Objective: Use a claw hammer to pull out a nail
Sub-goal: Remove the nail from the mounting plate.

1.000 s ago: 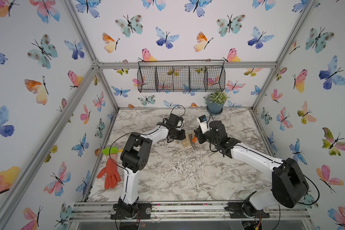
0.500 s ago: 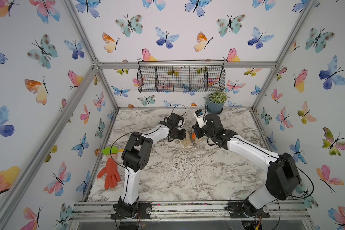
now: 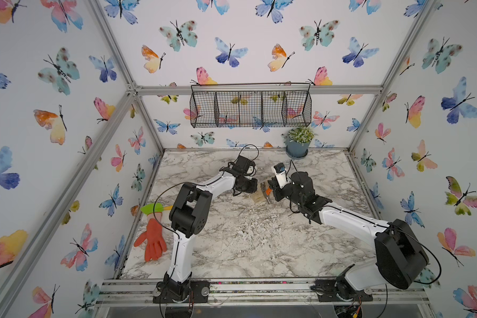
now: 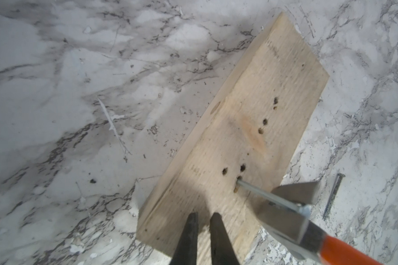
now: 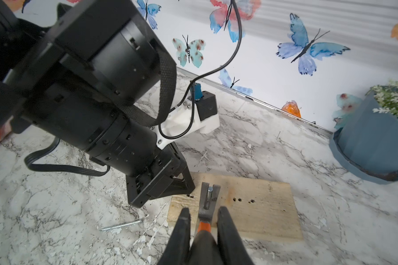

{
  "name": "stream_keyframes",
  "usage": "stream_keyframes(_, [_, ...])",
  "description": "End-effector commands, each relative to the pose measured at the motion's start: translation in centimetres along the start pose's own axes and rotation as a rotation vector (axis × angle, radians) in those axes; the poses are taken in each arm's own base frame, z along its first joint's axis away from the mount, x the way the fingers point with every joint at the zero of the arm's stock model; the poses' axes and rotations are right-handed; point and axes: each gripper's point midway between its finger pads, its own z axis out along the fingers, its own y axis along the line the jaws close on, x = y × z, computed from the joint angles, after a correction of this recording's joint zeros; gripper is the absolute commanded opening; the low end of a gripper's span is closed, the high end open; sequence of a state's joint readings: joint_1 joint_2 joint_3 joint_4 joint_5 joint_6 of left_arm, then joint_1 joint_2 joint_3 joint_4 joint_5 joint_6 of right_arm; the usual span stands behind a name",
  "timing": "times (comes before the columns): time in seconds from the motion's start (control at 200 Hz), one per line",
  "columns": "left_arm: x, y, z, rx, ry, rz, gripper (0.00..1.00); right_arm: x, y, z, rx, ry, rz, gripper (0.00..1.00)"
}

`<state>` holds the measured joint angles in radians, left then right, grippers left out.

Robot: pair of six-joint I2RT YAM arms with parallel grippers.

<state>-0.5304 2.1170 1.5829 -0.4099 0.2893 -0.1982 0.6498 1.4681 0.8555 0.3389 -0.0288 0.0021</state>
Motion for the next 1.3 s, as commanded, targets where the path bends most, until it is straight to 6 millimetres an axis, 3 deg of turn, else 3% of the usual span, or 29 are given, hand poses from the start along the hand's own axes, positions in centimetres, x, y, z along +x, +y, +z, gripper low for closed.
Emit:
stream_keyframes(0.0, [8.8,3.3,3.8,-0.115,0.295,-0.053,0.14,-2.6,2.2,-0.8,-0.087,-0.124,-0.01,0.03])
stream_keyframes(0.756, [11.3,5.1,5.4,-0.183,0.417,-0.067,0.07,-0.6,2.1,-1.6,-0.003,-0.187,-0.041,0.03])
stream_keyframes(1.296, [14.6,6.9,7.1,-0.216,0.529,-0.112,0.08,-1.1,2.5,-3.0,0.023,-0.254,-0.026,0.03])
